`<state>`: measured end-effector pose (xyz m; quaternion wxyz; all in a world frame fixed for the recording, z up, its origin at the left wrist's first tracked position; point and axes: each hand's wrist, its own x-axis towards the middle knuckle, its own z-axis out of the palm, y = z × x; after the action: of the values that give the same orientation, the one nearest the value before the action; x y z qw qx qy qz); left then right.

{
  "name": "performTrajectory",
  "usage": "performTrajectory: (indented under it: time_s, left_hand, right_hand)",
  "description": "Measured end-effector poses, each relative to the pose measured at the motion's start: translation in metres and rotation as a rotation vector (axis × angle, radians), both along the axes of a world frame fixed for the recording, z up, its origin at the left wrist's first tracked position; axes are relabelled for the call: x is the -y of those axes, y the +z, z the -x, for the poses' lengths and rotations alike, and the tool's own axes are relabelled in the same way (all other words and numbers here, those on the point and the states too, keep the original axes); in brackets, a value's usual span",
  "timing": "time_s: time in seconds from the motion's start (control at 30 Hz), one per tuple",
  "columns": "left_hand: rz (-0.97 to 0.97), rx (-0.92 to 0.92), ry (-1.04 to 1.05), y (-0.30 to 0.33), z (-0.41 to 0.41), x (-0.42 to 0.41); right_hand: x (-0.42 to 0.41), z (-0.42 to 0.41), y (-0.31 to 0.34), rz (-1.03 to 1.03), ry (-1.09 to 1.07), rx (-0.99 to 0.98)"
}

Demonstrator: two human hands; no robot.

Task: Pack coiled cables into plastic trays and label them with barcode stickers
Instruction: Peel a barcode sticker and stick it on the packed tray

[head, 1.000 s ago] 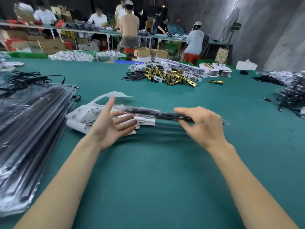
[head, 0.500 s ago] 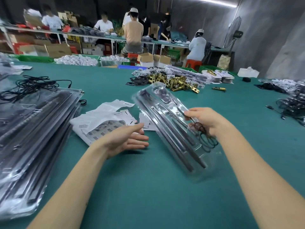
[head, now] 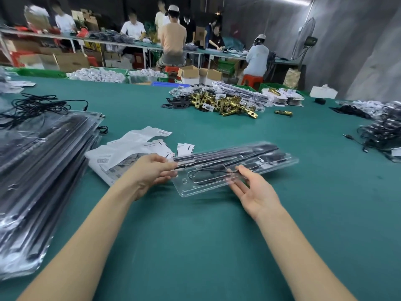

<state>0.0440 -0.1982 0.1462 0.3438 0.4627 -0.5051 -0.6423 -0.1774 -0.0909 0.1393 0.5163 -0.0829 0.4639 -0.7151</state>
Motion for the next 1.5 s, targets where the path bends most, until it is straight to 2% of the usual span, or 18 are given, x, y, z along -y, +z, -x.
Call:
performTrajectory:
  time_s: [0.07,0.17,0.3,0.37,0.5,0.67,0.83,0.97,1.07,1.17,1.23,1.33,1.43,1.5]
  left_hand:
    - [0.071,0.147,-0.025,-0.005,0.003,-0.002]
    - [0.144,0.315,-0.018,-0.01,0.001,0.002]
    - [0.289,0.565,0.015,-0.01,-0.004,0.009]
    - [0.38,0.7,0.039,-0.009,-0.002,0.006]
    - [0.582,0.914,0.137,-0.008,0.0,0.0]
    - [0.584,0.973,0.081,-0.009,-0.007,0.0]
    - [0.484,0.808,0.004,-0.012,-0.019,0.01]
    - [0.427,0.661,0.035,-0.011,-0.031,0.017]
    - [0.337,0.6,0.079,-0.006,-0.039,0.021]
    - [0.145,0.33,-0.138,0.002,-0.049,0.019]
    - [0.125,0.163,-0.252,0.007,-0.055,0.018]
    - [0.162,-0.014,-0.155,0.015,-0.056,0.019]
    - [0.319,0.117,-0.05,0.024,-0.052,0.016]
    - [0.414,0.229,0.021,0.027,-0.052,0.017]
  right_hand:
    - [-0.015,-0.003,0.0,-0.06,0.05,-0.093]
    - [-0.045,0.002,0.007,-0.188,0.298,-0.276]
    - [-0.065,0.016,0.028,-0.461,0.705,-0.806]
    - [-0.056,0.013,0.038,-0.446,0.743,-0.988]
    - [-0.008,-0.012,0.048,-0.253,0.585,-1.172]
    - [0.079,-0.064,0.051,-0.032,0.487,-1.486]
    - [0.14,-0.106,0.032,-0.04,0.632,-1.768]
    - [0.151,-0.111,0.016,-0.09,0.577,-1.756]
    - [0.141,-0.108,0.01,-0.106,0.467,-1.676]
    - [0.122,-0.105,0.012,0.009,0.429,-1.556]
    - [0.112,-0.102,0.017,0.071,0.447,-1.46]
    - [0.101,-0.095,0.022,0.059,0.43,-1.263]
    - [0.092,-0.084,0.021,-0.037,0.473,-1.042]
    - [0.084,-0.074,0.019,-0.111,0.498,-1.025]
